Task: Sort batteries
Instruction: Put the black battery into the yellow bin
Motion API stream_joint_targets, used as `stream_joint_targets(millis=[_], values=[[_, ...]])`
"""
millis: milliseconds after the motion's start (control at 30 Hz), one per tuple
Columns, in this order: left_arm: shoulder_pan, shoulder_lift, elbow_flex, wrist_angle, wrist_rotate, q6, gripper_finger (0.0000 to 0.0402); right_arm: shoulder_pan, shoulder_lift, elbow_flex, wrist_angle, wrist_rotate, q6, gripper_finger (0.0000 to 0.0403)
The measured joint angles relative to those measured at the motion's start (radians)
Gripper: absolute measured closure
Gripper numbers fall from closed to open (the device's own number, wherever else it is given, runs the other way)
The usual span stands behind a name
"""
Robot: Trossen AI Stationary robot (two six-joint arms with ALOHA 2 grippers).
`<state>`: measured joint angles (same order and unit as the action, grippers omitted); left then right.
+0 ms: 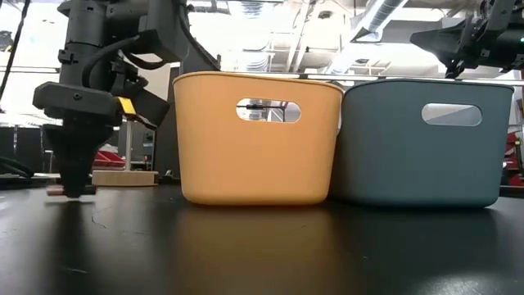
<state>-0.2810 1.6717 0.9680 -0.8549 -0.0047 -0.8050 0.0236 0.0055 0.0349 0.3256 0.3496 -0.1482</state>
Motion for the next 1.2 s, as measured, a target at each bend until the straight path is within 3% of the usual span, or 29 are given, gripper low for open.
stream_joint_targets(millis=[200,433,667,933,1133,1200], values=[[-0.001,-0.054,0.001,-0.017,0.002,-0.013,0.0379,0.000,0.000,0.000,0.000,0.000,-0.002,0.0378],[-0.004,-0.206,0.003,-0.014,-0.013,-0.044,0.0379,0.000,0.000,0.000,0.000,0.000,-0.002,0.0378],[0.023,-0.325,0.087,0.033,-0.128,0.020,0.0379,0.000,0.000,0.000,0.000,0.000,-0.002,0.0378],[0.157,-0.265,0.284,0.198,-0.206,0.311,0.0379,0.000,0.000,0.000,0.000,0.000,-0.002,0.0378],[0.231,-0.127,0.309,0.189,-0.193,0.382,0.0376,0.000,0.000,0.000,0.009,0.002,0.001,0.0378],[0.244,-0.083,0.309,0.185,-0.188,0.389,0.0352,0.000,0.000,0.000,0.011,0.003,0.012,0.0378]])
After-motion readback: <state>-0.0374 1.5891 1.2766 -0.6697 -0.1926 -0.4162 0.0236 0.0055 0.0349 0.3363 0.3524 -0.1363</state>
